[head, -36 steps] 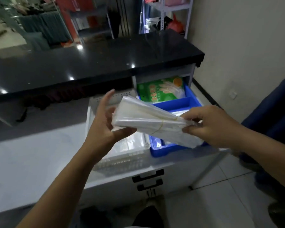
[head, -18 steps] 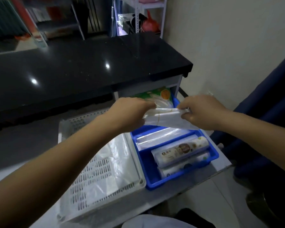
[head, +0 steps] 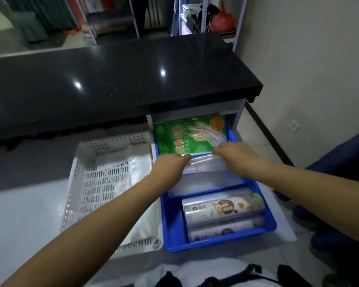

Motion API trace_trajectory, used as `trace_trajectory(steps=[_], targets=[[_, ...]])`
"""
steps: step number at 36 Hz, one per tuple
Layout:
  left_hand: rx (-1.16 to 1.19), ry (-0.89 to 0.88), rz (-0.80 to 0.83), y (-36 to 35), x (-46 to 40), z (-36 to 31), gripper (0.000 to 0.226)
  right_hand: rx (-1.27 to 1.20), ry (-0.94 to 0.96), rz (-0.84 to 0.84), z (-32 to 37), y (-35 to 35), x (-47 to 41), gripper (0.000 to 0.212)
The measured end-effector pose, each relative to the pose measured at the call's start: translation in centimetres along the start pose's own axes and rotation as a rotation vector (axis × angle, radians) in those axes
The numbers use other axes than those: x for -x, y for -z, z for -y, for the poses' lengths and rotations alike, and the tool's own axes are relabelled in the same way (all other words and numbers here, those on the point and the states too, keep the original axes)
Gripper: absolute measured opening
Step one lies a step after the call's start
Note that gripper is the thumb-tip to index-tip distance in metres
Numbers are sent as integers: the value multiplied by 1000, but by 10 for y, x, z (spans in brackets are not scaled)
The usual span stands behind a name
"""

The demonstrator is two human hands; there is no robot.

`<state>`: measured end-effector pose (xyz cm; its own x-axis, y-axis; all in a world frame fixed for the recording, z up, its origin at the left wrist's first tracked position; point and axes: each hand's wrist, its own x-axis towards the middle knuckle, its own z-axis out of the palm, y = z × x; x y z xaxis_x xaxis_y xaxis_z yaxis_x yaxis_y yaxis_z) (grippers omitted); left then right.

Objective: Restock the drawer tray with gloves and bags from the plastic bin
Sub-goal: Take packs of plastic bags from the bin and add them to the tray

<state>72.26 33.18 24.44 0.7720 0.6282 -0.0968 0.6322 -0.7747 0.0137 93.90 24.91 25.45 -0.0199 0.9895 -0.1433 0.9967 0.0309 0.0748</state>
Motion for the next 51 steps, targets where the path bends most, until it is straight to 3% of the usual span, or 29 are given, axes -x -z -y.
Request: trace_trajectory(steps=[3,8,15,17,19,23,25,30,38,43,51], targets=[[-5,40,-6,-12,-5,-5,46,49,65,-58,-8,-19,-4,43],[35,99,59,-21,-15,-7,43,7,65,-12,-14,-32,-7,43],[178,134,301,-1,-29,4,42,-237,-17,269,-25,-16,-19,46],[196,156,334,4,-32,5,48,-252,-27,274,-28,-11,-23,43],[177,185,279,4,-31,4,50,-247,-51,191,-27,-11,-25,46],[99,196,0,-8,-16,-5,53,-193,-37,-33,-17,-24,-11,50],[110,170,-88,-18,-5,-10,59,-226,-43,-42,-11,-34,1,54],[90,167,26,-44,13,-17,68,-179,-61,95,-3,-61,21,77],[19,218,65,-46,8,-24,67,-155,-104,102,-1,-66,15,82],[99,258,50,-37,15,-24,74,-220,-149,66,-1,-59,19,90],[369,622,-163,-3,82,-39,77,-419,-35,-23,22,-18,31,84]])
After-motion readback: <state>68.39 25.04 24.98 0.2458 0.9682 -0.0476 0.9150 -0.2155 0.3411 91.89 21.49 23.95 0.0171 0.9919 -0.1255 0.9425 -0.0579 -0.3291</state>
